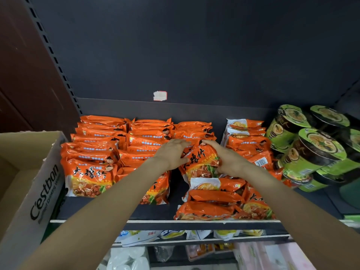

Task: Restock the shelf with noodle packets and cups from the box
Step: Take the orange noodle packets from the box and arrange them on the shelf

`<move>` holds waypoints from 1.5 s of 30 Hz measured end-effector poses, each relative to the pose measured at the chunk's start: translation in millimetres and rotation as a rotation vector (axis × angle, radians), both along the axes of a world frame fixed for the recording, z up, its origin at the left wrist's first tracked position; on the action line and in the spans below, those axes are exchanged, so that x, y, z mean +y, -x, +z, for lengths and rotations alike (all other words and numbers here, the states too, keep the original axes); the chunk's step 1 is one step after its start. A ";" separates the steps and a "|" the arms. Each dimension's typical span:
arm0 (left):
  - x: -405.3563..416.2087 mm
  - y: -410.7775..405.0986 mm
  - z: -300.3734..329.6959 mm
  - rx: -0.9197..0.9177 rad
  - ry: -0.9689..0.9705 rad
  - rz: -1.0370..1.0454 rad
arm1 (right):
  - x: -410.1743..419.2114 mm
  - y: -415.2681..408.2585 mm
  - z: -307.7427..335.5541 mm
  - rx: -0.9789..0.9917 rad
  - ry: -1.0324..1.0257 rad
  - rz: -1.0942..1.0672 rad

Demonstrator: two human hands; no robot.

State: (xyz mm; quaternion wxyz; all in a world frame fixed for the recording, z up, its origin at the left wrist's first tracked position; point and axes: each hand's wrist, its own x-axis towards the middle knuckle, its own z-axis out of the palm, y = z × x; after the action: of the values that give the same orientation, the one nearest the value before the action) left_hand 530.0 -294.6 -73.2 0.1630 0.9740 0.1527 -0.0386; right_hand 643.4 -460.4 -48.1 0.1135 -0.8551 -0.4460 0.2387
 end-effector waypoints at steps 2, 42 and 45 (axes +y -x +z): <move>1.2 2.0 0.1 -0.046 0.043 -0.003 | -1.8 -3.3 -1.7 0.035 -0.041 -0.019; 7.5 -13.2 -2.0 0.028 -0.026 -0.022 | -2.8 -15.7 -1.6 0.130 -0.126 0.121; 10.4 -11.9 -4.4 0.004 0.022 -0.051 | 3.2 -15.6 -3.5 0.154 -0.177 0.092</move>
State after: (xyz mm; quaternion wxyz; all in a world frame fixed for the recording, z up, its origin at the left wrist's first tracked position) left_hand 541.9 -284.2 -77.6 0.1722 0.9757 0.1275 -0.0463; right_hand 659.0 -457.2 -51.6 0.2113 -0.7994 -0.4942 0.2686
